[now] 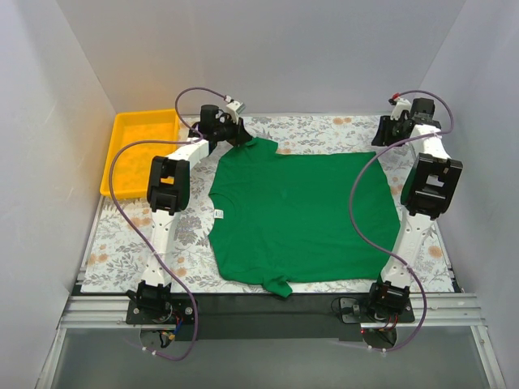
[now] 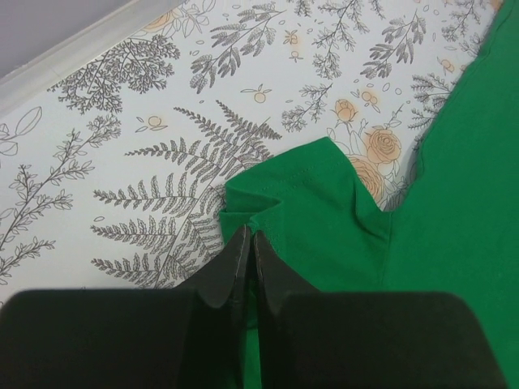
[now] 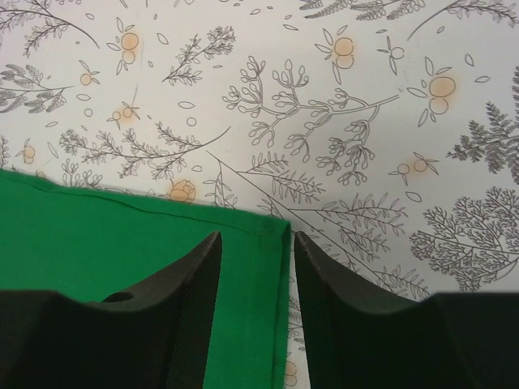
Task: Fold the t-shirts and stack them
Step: Flatten the tshirt out
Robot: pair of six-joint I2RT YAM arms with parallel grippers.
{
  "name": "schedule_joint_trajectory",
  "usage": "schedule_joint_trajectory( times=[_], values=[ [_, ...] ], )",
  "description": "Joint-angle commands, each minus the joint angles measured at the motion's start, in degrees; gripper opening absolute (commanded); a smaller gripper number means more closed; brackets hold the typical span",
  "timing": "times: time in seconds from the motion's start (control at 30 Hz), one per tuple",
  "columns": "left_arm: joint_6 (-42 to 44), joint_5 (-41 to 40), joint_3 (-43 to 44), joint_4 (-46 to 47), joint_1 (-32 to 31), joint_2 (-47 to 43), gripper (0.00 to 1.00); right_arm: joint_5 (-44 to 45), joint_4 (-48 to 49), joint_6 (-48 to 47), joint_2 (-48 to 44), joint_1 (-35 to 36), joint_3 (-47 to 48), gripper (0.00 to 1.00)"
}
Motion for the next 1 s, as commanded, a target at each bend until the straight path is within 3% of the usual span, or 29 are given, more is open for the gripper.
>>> schedule_joint_trajectory(
  times=[0.0, 0.53, 0.7, 0.8, 0.87, 0.97],
  values=[
    [-0.63, 1.21, -1.09, 1.79, 0.03, -6.82, 0.00, 0.81, 0.07, 0.21, 0.60, -0.94, 0.19, 0.48],
    [-0.98, 1.39, -1.96, 1.97, 0.03, -7.17, 0.00, -4.11, -1.87, 0.48, 5.88, -0.59, 2.13, 0.47],
    [-1.07, 1.30, -2.05, 1.88, -0.06, -7.34, 0.00, -5.08, -2.39, 0.39, 5.79, -0.42, 1.60, 0.32],
    [-1.24, 1.12, -2.23, 1.97, -0.06, -7.87, 0.00, -5.35, -2.40, 0.30, 5.27, -0.42, 1.42, 0.18],
    [-1.59, 0.86, -2.40, 1.88, -0.06, -8.48, 0.00, -5.43, -2.22, 0.13, 4.65, -0.50, 1.16, 0.02],
    [-3.00, -0.72, -3.19, 2.23, 0.03, -11.55, 0.00, -6.49, -1.52, -0.75, 0.71, -0.59, -1.82, 0.01]
  ],
)
